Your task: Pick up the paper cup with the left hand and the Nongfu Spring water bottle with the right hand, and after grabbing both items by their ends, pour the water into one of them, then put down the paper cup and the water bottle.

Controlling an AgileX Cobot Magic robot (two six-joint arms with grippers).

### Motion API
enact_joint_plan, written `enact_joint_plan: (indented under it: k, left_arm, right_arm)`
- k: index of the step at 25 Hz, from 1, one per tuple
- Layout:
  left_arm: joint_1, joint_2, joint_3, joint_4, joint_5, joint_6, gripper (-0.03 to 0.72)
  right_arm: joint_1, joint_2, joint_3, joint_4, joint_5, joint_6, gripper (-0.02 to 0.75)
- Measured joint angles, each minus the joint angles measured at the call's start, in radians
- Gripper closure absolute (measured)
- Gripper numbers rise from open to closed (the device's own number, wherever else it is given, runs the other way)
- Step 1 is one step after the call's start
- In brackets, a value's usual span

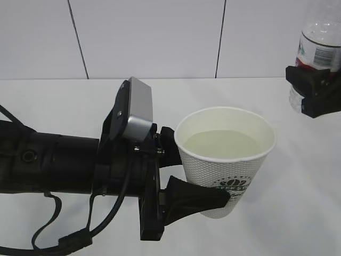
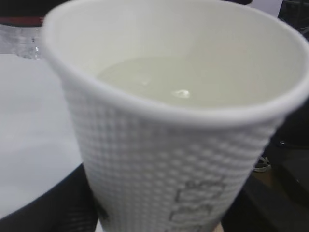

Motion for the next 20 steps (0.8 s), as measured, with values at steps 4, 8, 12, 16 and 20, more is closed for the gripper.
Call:
enact_joint_plan:
  k: [4,8,12,16,20]
  left_arm:
    - [0.0,0.0,0.0,0.0,0.0,0.0,0.188]
    - [0.0,0.0,0.0,0.0,0.0,0.0,0.19]
    - [0.0,0.0,0.0,0.0,0.0,0.0,0.19]
    - [0.0,0.0,0.0,0.0,0.0,0.0,0.19]
    - [0.0,0.0,0.0,0.0,0.0,0.0,0.19]
  right_arm:
    - [0.0,0.0,0.041,0.055,0.0,0.0,0.307]
    - [0.0,0.0,0.072,0.101,0.0,0.0,0.307]
    - [0.0,0.0,0.095,0.165,0.0,0.0,0.307]
    - [0.0,0.0,0.127,0.214,0.0,0.0,0.307]
    - [0.0,0.0,0.161,0.266,0.0,-0.002,0.307]
